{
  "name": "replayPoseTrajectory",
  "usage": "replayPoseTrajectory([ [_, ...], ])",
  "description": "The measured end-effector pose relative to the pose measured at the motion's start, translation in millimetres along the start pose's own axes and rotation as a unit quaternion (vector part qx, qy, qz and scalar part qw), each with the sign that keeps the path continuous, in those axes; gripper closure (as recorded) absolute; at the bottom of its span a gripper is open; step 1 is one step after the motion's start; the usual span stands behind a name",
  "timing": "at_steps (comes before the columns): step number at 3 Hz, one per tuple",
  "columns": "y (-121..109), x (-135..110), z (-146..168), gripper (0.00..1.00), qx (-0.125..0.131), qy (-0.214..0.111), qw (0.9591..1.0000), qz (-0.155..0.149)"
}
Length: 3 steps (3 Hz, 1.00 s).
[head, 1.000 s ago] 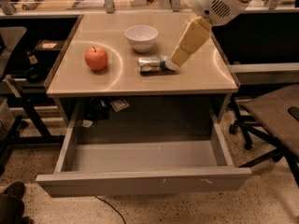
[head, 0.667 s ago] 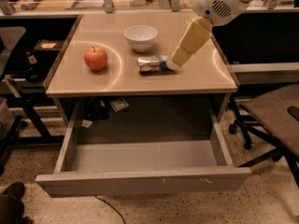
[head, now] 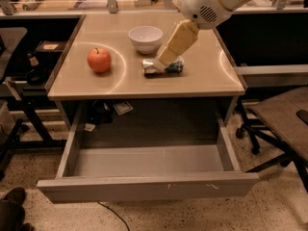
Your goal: Place apple into top drawer
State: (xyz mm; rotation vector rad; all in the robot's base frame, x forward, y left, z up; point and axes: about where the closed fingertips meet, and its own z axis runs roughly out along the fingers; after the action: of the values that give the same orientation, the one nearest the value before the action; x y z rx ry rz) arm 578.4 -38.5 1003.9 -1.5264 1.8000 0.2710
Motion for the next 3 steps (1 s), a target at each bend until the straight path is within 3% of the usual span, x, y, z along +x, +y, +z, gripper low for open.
replayPoseTrajectory([
  [1,-5.1,-22.6,28.5,0.00,-0.020,-0.035,0.9990,-0.020],
  [2,-5.1,-22.6,28.5,0.00,-0.020,-0.035,0.9990,-0.020],
  [3,-2.8,-29.8,53.9,0.00,-0.030,-0.045,0.9984,-0.017],
])
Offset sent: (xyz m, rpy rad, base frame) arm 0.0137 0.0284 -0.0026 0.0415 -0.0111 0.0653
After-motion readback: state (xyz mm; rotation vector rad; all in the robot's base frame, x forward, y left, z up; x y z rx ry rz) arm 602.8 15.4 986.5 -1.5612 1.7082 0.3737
